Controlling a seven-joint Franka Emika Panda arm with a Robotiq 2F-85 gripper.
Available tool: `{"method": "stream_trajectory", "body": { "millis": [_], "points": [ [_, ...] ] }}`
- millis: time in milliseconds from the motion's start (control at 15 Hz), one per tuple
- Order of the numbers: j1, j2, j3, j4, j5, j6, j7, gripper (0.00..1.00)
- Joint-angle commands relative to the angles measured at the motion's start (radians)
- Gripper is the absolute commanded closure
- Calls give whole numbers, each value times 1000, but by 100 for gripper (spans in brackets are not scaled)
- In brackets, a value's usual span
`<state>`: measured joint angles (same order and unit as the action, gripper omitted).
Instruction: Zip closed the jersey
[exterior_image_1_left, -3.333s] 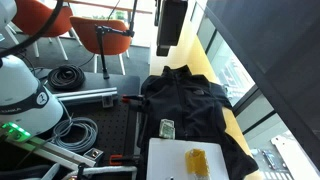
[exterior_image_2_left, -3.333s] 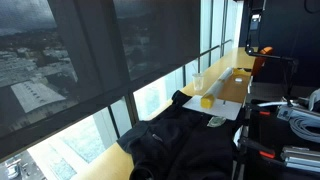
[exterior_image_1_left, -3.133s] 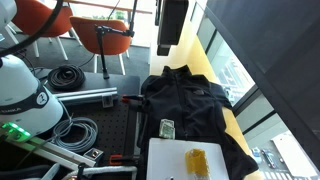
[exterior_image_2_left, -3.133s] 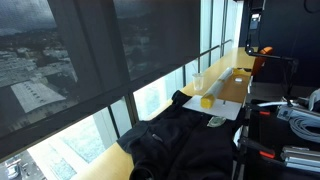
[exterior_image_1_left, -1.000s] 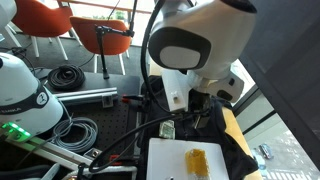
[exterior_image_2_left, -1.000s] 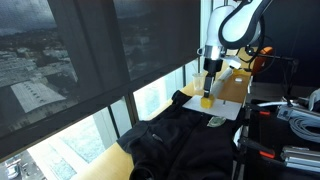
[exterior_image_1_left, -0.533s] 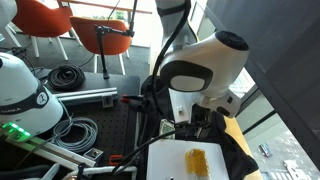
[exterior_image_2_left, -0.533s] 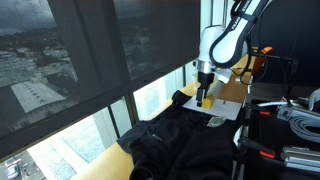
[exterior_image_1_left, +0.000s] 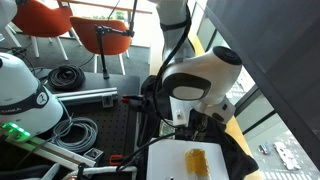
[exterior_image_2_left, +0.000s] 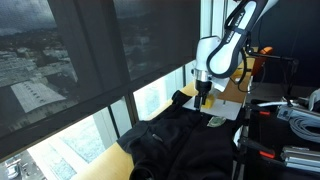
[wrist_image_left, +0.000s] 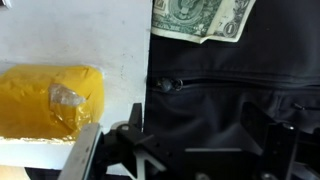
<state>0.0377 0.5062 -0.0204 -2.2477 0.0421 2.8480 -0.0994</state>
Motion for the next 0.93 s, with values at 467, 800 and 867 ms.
{"method": "stream_trajectory", "body": {
  "millis": [467,800,867],
  "points": [
    [-35,13,5,-42,-18,32,33,0],
    [-55,68,15,4,-16,76,19,0],
    [-60,79,19,14,-14,82,18,0]
  ]
}}
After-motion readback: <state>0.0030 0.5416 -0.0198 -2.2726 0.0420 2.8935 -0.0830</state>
